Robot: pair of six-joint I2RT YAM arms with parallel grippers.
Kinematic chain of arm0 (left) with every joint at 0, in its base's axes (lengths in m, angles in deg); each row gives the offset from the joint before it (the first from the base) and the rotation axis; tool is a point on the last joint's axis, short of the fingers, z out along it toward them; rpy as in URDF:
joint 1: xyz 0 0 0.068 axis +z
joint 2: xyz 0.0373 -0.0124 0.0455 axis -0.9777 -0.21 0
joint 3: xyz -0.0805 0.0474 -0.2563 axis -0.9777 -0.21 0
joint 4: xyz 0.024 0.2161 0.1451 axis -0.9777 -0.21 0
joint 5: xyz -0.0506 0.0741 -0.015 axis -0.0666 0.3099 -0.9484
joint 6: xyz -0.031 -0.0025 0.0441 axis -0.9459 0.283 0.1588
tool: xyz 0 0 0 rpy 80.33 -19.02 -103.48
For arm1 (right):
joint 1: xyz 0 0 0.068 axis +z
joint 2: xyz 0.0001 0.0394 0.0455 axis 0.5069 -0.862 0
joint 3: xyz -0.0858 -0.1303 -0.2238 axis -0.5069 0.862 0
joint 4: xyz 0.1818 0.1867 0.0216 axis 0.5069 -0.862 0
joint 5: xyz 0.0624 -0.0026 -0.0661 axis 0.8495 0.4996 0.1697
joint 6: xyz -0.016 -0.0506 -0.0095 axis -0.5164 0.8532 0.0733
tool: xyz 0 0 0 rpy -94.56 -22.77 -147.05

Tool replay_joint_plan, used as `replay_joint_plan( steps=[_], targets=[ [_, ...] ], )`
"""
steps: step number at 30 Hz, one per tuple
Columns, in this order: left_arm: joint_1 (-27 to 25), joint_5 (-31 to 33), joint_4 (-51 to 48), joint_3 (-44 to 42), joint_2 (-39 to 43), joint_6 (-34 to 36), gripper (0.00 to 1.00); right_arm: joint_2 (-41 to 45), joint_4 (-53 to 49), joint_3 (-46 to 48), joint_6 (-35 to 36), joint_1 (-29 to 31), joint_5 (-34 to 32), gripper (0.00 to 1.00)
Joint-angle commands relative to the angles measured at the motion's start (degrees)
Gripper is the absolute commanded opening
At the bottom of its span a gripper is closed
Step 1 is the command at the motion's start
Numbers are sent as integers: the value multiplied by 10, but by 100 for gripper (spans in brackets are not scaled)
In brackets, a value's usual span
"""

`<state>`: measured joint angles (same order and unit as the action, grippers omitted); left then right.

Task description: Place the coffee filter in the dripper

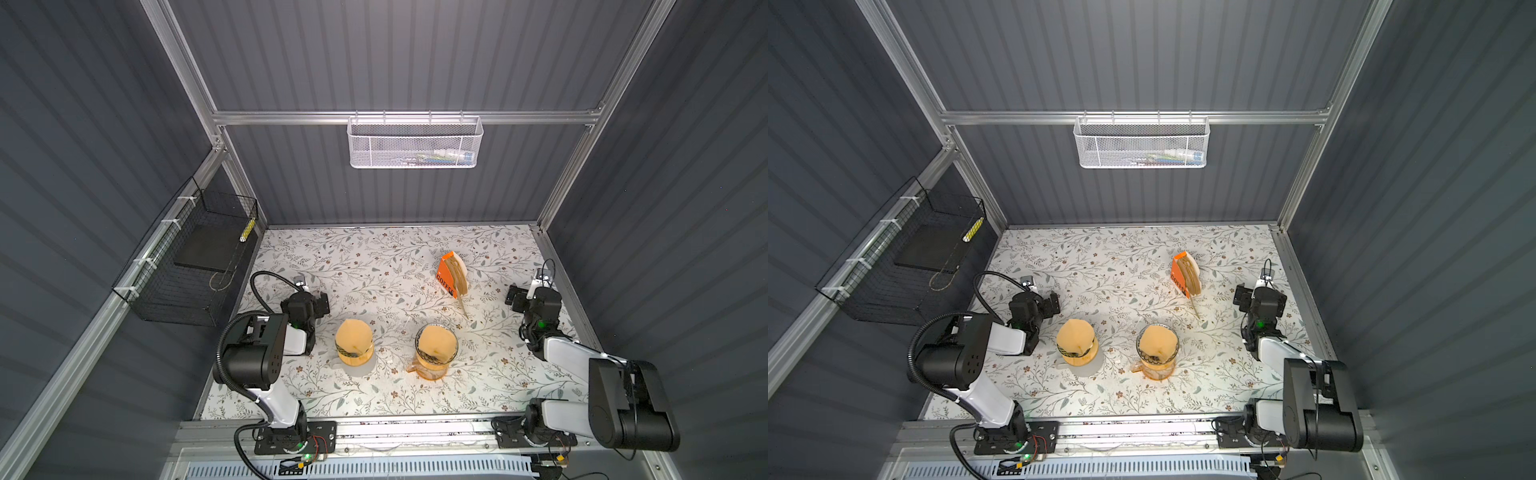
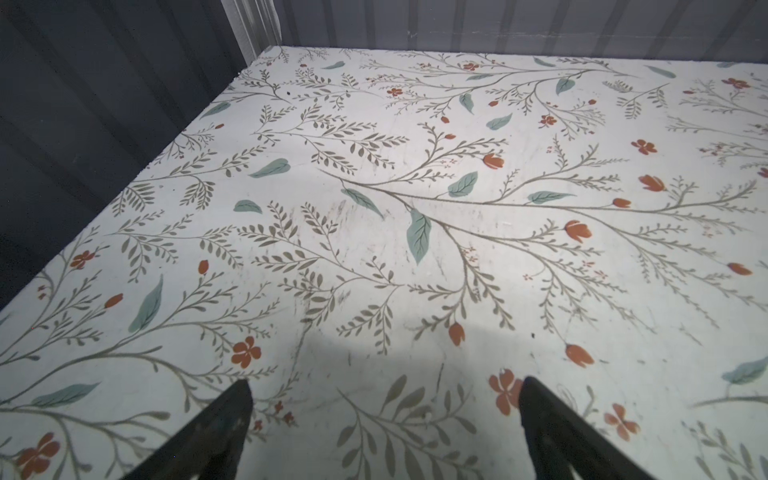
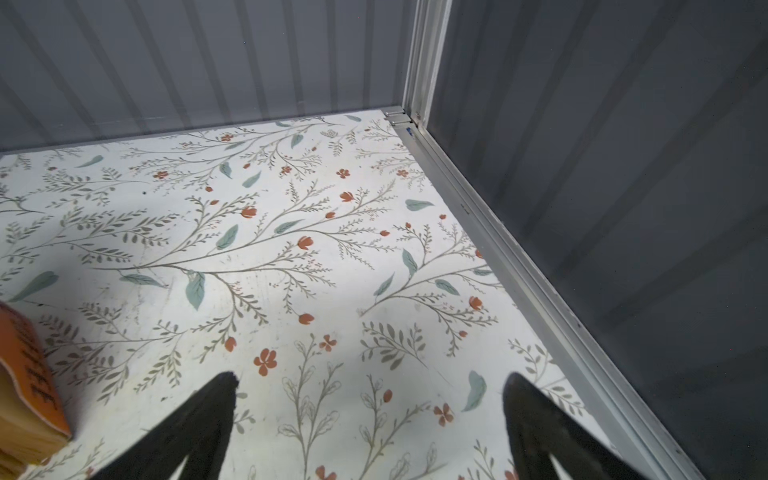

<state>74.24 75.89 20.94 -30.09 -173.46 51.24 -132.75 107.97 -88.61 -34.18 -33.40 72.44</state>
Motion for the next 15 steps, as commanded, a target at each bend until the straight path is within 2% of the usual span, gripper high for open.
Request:
replay_joint_plan(
  steps=[1, 3, 6, 8, 10, 12, 14, 15],
  targets=[
    [2, -7, 37, 2, -5, 12, 100, 3, 24, -5, -14, 5, 33, 99],
    [2, -8, 34, 4, -6, 12, 100, -11, 67, 4, -32, 4, 51, 99],
    [3, -8, 33, 4, -6, 13, 100, -76, 159, 15, -18, 10, 65, 99],
    [2, -8, 32, 5, -7, 12, 100, -67, 148, 23, -26, 7, 64, 99],
    [3, -8, 31, 6, -7, 12, 100, -99, 233, 42, -19, 7, 71, 99],
    [2, -8, 31, 7, -7, 12, 100, -78, 162, 26, -24, 4, 77, 99],
    [2, -7, 31, 7, -7, 13, 100, -94, 214, 38, -21, 4, 76, 99],
    [2, -8, 31, 7, -7, 15, 100, -90, 208, 38, -22, 4, 75, 99]
  ],
)
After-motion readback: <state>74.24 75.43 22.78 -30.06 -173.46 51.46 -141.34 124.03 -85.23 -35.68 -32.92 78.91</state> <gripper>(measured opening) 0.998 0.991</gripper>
